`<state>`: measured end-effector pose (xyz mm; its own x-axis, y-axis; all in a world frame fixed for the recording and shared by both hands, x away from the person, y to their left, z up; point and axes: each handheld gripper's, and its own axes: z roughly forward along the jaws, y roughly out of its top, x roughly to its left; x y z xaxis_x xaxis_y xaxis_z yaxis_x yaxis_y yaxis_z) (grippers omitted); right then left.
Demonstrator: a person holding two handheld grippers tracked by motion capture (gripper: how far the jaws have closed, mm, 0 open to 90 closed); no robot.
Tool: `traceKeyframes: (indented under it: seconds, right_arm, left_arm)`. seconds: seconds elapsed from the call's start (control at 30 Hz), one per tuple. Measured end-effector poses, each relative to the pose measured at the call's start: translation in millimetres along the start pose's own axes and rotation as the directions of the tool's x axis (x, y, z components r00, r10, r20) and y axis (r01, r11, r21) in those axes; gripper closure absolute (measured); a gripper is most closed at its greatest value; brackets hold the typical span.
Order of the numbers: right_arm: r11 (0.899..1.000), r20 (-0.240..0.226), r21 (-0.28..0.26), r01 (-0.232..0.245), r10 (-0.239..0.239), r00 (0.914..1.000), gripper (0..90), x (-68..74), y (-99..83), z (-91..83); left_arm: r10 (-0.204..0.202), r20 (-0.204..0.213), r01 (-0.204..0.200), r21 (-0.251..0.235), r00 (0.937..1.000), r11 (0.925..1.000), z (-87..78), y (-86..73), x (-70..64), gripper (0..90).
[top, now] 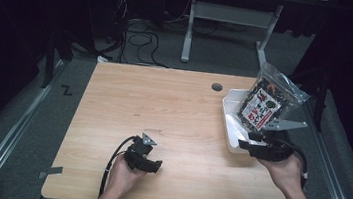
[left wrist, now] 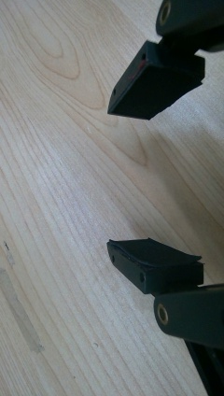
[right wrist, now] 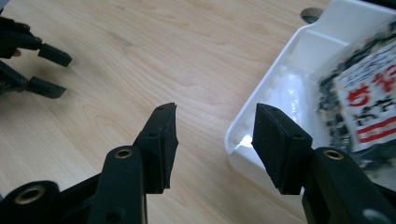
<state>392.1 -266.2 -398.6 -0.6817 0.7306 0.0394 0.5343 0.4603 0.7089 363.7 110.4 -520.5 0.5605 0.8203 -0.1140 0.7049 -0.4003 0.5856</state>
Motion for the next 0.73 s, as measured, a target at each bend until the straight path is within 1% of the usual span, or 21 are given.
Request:
traceKeyframes:
  seconds: [0.03,0.07,0.17,0.27,0.33,0.4,0.5,0.67,0.73]
  right_arm:
    - [1.0,-0.009,-0.007,0.009,-0.009,0.9999,51.1,2.2,-6.2,4.8]
    - [1.0,-0.022,-0.002,0.012,-0.013,0.9997,51.3,5.0,-13.2,9.7]
    - [0.999,-0.055,0.009,0.038,-0.038,0.9978,51.6,12.8,-37.2,31.7]
    - [0.998,-0.07,0.034,0.044,-0.041,0.9967,51.5,17.8,-57.6,52.8]
    - [0.999,-0.081,0.042,0.028,-0.025,0.9964,51.4,18.8,-66.6,62.8]
    - [0.998,-0.084,0.049,0.027,-0.023,0.9962,51.3,19.5,-73.0,70.6]
    - [0.997,-0.08,0.069,0.047,-0.041,0.9959,51.0,20.9,-79.5,78.5]
    - [0.996,-0.068,0.07,0.061,-0.056,0.9961,49.3,21.8,-84.1,82.0]
    - [0.996,-0.07,0.069,0.056,-0.051,0.9962,48.8,21.5,-84.6,82.2]
  left_arm:
    - [0.0,0.0,0.0,0.0,1.0,1.0,0.0,0.0,-0.1,29.4]
    - [0.001,0.001,-0.001,0.0,1.0,1.0,0.1,-0.1,-0.2,29.4]
    - [0.0,0.003,0.0,0.001,1.0,1.0,0.9,-0.3,-0.7,29.4]
    - [0.005,0.005,-0.005,0.004,1.0,1.0,1.5,-0.5,-1.0,29.4]
    - [0.003,0.005,-0.003,0.004,1.0,1.0,2.0,-0.6,-1.2,29.4]
    - [0.003,0.004,-0.003,0.006,1.0,1.0,2.4,-0.8,-1.6,29.4]
    - [0.007,0.004,-0.007,0.006,1.0,1.0,1.8,-0.8,-1.9,29.4]
    - [0.006,0.004,-0.006,-0.001,1.0,1.0,1.0,-0.8,-2.9,29.4]
    - [0.007,0.004,-0.007,0.0,1.0,1.0,1.2,-0.8,-2.9,29.4]
